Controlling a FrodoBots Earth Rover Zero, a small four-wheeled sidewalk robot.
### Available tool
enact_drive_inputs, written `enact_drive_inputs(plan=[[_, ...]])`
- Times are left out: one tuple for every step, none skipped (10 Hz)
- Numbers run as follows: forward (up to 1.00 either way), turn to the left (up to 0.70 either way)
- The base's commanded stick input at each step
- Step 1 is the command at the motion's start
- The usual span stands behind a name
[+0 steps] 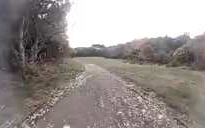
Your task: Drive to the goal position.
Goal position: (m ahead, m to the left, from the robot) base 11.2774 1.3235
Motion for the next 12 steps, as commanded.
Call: enact_drive_inputs(plan=[[1.0,0.0],[1.0,0.0],[1.0,0.0],[1.0,0.0],[1.0,0.0],[1.0,0.0],[1.0,0.0],[1.0,0.0],[1.0,0.0],[1.0,0.0],[1.0,0.0],[1.0,0.0]])
